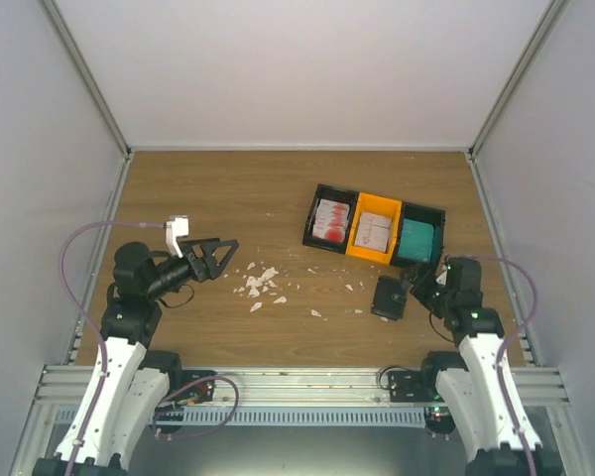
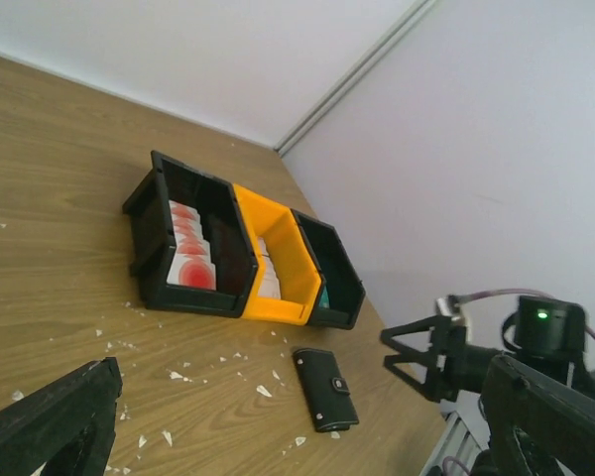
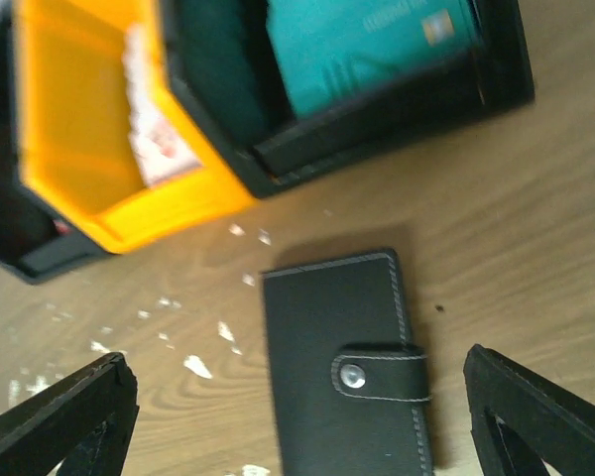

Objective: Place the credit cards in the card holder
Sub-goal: Move the card holder to the center of the board.

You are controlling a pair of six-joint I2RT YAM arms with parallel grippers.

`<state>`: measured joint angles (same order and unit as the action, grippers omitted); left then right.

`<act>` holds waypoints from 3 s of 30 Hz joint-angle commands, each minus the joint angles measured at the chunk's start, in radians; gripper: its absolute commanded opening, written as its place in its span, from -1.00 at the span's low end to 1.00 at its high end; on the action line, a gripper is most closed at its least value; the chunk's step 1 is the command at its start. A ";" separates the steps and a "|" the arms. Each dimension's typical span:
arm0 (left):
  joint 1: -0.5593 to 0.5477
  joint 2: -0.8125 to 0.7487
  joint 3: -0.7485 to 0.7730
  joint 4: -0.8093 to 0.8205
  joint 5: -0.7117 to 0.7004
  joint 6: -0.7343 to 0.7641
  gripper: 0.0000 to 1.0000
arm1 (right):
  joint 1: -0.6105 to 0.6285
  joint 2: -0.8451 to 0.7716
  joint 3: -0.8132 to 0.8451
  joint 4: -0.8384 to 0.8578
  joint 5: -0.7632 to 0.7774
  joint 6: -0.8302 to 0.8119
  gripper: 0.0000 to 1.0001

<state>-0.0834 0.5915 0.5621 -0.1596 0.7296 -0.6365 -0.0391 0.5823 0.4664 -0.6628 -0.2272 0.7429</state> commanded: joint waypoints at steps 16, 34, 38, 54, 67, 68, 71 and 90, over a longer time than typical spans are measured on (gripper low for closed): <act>-0.272 0.179 -0.062 0.178 -0.181 -0.040 0.98 | 0.212 0.325 -0.124 0.278 0.076 0.088 0.27; -0.652 0.619 -0.100 0.417 -0.348 -0.192 0.90 | 0.330 0.536 -0.096 0.405 -0.043 -0.073 -0.27; -0.707 0.795 -0.036 0.445 -0.354 -0.207 0.74 | 0.359 0.604 -0.075 0.441 -0.069 -0.104 -0.35; -0.708 1.169 0.287 0.276 -0.429 -0.122 0.49 | 0.373 0.826 0.034 0.531 -0.264 -0.260 -0.36; -0.690 1.204 0.182 0.418 -0.291 -0.272 0.03 | 0.469 0.923 0.075 0.588 -0.352 -0.208 -0.44; -0.690 1.207 0.176 0.425 -0.287 -0.278 0.01 | 0.479 0.927 0.078 0.592 -0.358 -0.208 -0.44; -0.688 1.205 0.154 0.459 -0.276 -0.287 -0.12 | 0.494 0.954 0.088 0.602 -0.366 -0.212 -0.44; -0.688 1.068 0.120 0.446 -0.271 -0.202 -1.00 | 0.572 0.856 0.132 0.466 -0.064 -0.223 0.17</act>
<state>-0.7639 1.7145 0.6804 0.2951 0.4473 -0.8810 0.4797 1.4918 0.5682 -0.0631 -0.5133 0.5270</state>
